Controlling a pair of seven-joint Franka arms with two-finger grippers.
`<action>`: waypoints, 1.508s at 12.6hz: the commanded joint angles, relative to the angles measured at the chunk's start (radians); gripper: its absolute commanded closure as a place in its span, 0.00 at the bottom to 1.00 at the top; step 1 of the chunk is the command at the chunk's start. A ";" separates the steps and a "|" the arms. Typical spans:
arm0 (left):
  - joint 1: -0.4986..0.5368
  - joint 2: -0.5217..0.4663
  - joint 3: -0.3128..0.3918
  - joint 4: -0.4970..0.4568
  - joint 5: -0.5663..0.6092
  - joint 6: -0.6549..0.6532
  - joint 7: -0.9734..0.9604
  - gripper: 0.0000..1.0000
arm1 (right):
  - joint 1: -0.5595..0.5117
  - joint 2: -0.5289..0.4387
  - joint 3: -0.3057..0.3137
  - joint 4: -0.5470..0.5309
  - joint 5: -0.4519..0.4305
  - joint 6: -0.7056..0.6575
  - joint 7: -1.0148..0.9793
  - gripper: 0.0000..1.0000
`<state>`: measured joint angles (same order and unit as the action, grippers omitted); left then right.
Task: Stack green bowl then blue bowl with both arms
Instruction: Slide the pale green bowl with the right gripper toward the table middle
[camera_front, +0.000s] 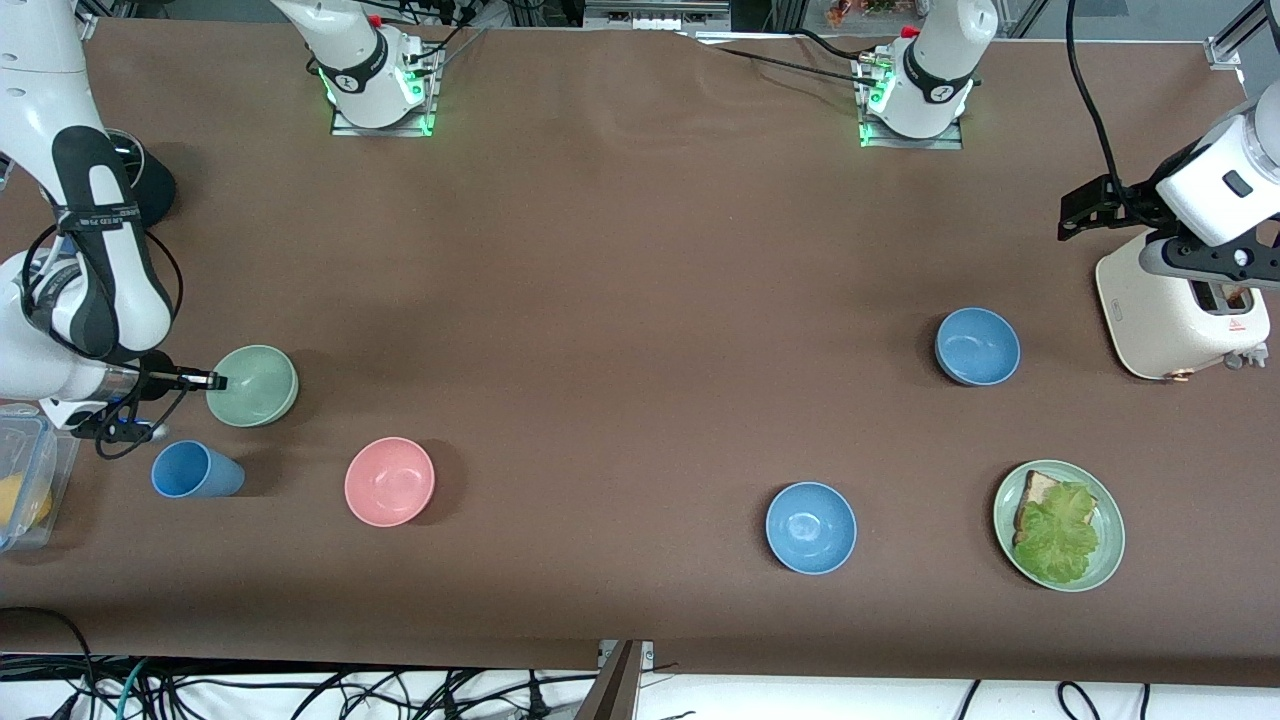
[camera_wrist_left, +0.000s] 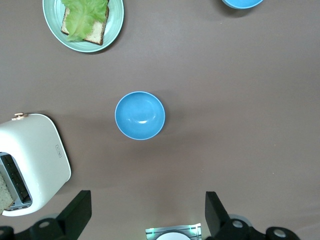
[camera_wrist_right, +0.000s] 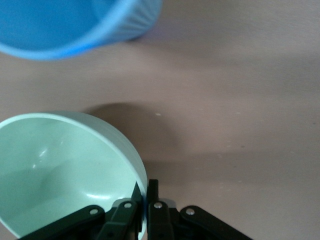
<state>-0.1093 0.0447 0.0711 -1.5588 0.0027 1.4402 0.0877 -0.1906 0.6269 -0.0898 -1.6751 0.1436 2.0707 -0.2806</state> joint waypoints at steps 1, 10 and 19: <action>0.000 0.001 -0.004 0.022 -0.004 -0.021 0.004 0.00 | 0.016 -0.050 0.028 0.038 0.024 -0.113 0.047 1.00; 0.000 0.001 -0.002 0.022 -0.004 -0.021 0.004 0.00 | 0.221 -0.139 0.260 0.058 0.016 -0.199 0.613 1.00; 0.000 0.001 -0.002 0.022 -0.003 -0.021 0.004 0.00 | 0.592 -0.006 0.260 0.164 0.022 -0.052 1.180 1.00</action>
<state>-0.1098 0.0447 0.0699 -1.5587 0.0027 1.4401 0.0877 0.3514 0.5713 0.1800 -1.5663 0.1568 1.9947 0.8139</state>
